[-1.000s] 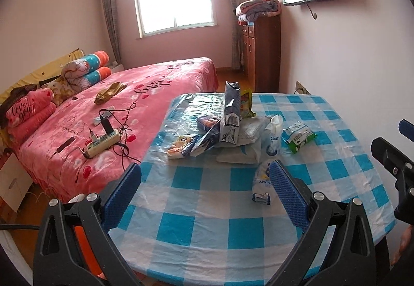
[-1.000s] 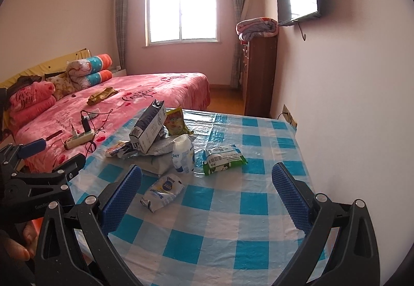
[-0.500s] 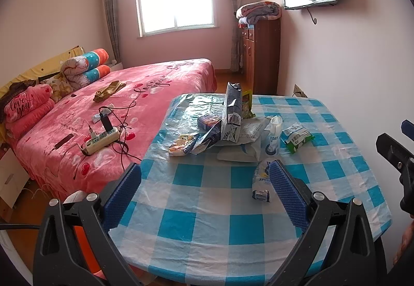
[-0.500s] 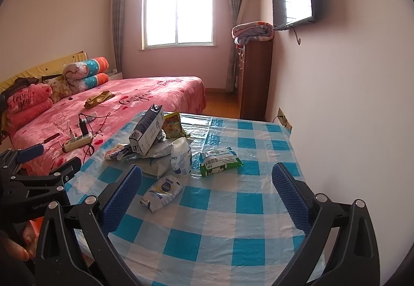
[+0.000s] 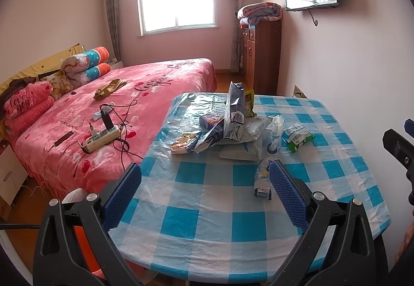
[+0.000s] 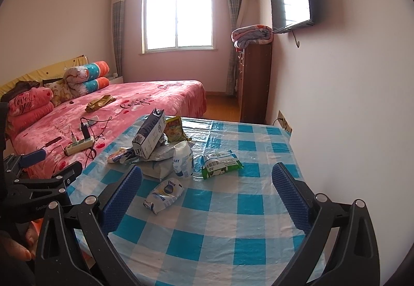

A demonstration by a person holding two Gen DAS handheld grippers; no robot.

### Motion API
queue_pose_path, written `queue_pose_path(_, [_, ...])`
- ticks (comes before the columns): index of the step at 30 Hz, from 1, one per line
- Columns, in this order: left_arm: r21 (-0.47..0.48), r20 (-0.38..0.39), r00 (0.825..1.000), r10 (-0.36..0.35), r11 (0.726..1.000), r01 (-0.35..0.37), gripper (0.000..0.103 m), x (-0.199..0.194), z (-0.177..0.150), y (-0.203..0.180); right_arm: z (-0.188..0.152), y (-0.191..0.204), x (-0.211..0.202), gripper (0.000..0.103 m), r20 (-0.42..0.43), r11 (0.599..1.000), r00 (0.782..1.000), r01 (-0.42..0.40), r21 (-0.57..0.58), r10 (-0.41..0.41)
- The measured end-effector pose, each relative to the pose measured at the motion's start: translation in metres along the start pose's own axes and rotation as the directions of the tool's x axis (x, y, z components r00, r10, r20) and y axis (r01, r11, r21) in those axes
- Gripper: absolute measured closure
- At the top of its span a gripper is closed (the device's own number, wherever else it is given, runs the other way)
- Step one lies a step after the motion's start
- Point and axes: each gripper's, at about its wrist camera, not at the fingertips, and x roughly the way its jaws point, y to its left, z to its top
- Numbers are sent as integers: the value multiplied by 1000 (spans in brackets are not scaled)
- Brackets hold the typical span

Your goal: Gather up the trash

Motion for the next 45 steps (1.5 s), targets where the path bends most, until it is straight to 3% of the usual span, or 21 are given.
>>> queue_pose_path(17, [8, -35, 999, -10, 1000, 10, 3, 17, -9, 1, -17, -5, 26, 4, -70, 999, 997, 21, -28, -23])
queue_pose_path(27, [38, -82, 996, 22, 999, -19, 3, 41, -16, -6, -30, -17, 66, 4, -147, 1000, 989, -27, 12, 28])
queue_pose_path(36, [84, -140, 990, 28, 996, -16, 3, 70, -24, -19, -48, -31, 107, 4, -243, 996, 967, -63, 71, 78])
queue_pose_path(41, [115, -163, 987, -2, 993, 20, 3, 84, -29, -30, -56, -39, 124, 4, -287, 996, 955, -51, 78, 72])
queue_pose_path(45, [115, -184, 980, -82, 988, 105, 3, 95, -35, -35, -64, -52, 139, 4, -335, 991, 937, -64, 119, 101])
